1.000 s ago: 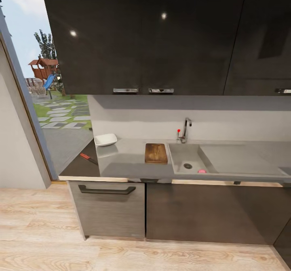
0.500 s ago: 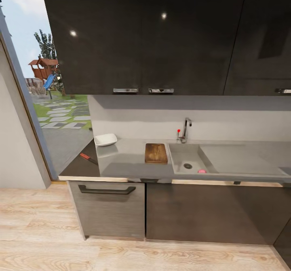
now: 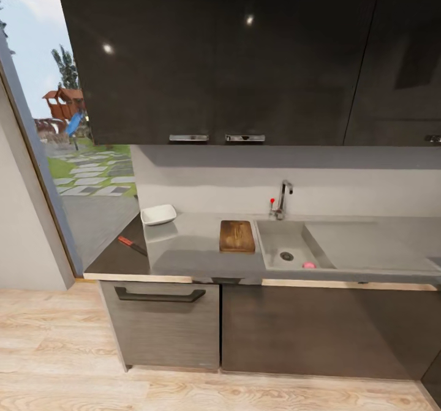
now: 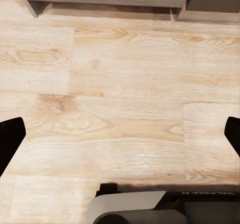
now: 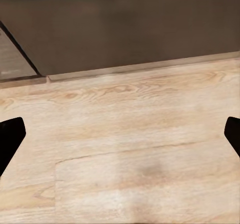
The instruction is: In the kitchen, take the Vidalia onion out of the sink, dice it on the chopping board with the paring knife, put the diced onion into the bowl on the countertop, then place both the paring knife and the chopping board into the sink.
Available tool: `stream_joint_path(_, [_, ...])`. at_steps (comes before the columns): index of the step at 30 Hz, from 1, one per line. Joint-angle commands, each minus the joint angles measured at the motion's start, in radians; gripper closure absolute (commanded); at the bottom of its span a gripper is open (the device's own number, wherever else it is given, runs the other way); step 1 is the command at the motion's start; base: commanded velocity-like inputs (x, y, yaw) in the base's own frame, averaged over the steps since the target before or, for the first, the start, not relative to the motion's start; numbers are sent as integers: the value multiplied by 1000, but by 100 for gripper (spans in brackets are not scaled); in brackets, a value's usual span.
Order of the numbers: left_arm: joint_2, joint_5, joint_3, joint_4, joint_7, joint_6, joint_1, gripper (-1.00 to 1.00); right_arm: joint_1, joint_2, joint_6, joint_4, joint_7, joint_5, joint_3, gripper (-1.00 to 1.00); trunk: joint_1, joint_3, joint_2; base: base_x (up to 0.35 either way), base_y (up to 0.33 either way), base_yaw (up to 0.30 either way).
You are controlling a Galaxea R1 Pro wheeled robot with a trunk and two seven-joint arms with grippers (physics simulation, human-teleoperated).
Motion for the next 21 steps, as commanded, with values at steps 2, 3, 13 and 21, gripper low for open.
stream_joint_path(2, [0,4,-3,0,0,-3,0,-100,0,1,-10,-18,1,-2,-3,-100,0,0,0,54,0,0])
stream_joint_path(3, [0,4,-3,0,0,-3,0,-100,0,2,-13,-27,1,-2,-2,-100,0,0,0,34,0,0])
stream_joint_path(13, [2,4,-3,0,-1,-3,0,-100,0,11,88,-424,-8,-2,11,-100,0,0,0,5,0,0])
stream_joint_path(21, [2,4,-3,2,-2,-3,0,-100,-2,11,403,-795,-65,-2,22,-100,0,0,0,0,0,0])
